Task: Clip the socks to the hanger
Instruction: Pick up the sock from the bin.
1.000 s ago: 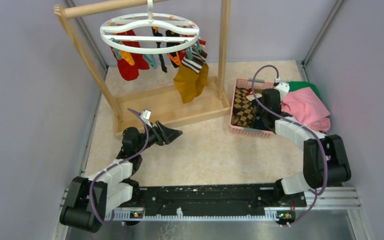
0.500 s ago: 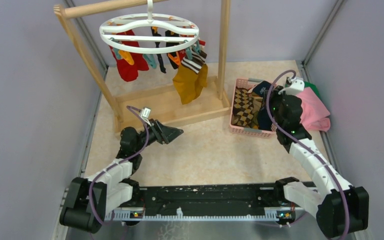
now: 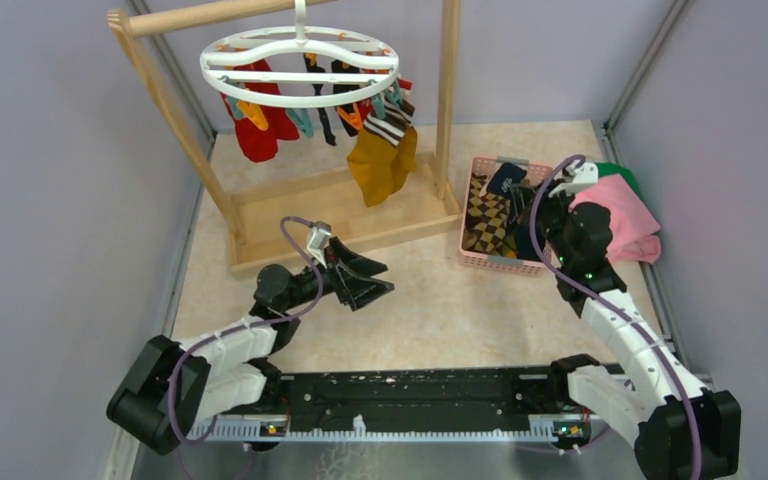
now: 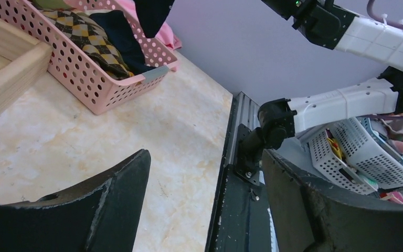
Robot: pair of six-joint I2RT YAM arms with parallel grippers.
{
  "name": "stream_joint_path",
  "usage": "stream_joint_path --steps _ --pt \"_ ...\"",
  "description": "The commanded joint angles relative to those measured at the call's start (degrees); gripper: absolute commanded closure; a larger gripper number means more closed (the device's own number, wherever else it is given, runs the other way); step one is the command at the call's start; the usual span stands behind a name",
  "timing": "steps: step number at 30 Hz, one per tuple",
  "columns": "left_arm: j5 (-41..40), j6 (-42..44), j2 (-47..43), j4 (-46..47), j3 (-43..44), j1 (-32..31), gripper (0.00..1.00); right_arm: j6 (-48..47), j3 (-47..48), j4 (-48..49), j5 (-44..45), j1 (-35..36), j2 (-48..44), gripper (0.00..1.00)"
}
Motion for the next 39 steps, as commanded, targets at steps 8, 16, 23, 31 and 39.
stream_joint_path --steps 8,16,23,31,39 --pt "-9.7 -29.9 15.0 23.0 4.0 -4.6 0.13 -1.3 -3.3 16.2 -17.7 7.3 1.2 1.0" --pt "-23.9 -45.4 23.1 29.7 4.5 -11.7 0.07 2.8 -6.4 23.9 -15.7 14.2 5.3 1.0" --pt "-34.5 -46.7 24.5 27.8 6.5 -14.7 0.07 2.9 -7.1 28.0 -12.8 19.7 7.4 1.0" --pt "-37.7 -51.3 28.4 25.8 11.3 -15.3 0.07 3.0 -7.6 29.6 -11.7 22.4 8.1 1.0" --pt "-42.0 -52.3 31.1 28.4 12.8 -15.6 0.24 2.3 -9.0 30.4 -11.3 23.7 7.3 1.0"
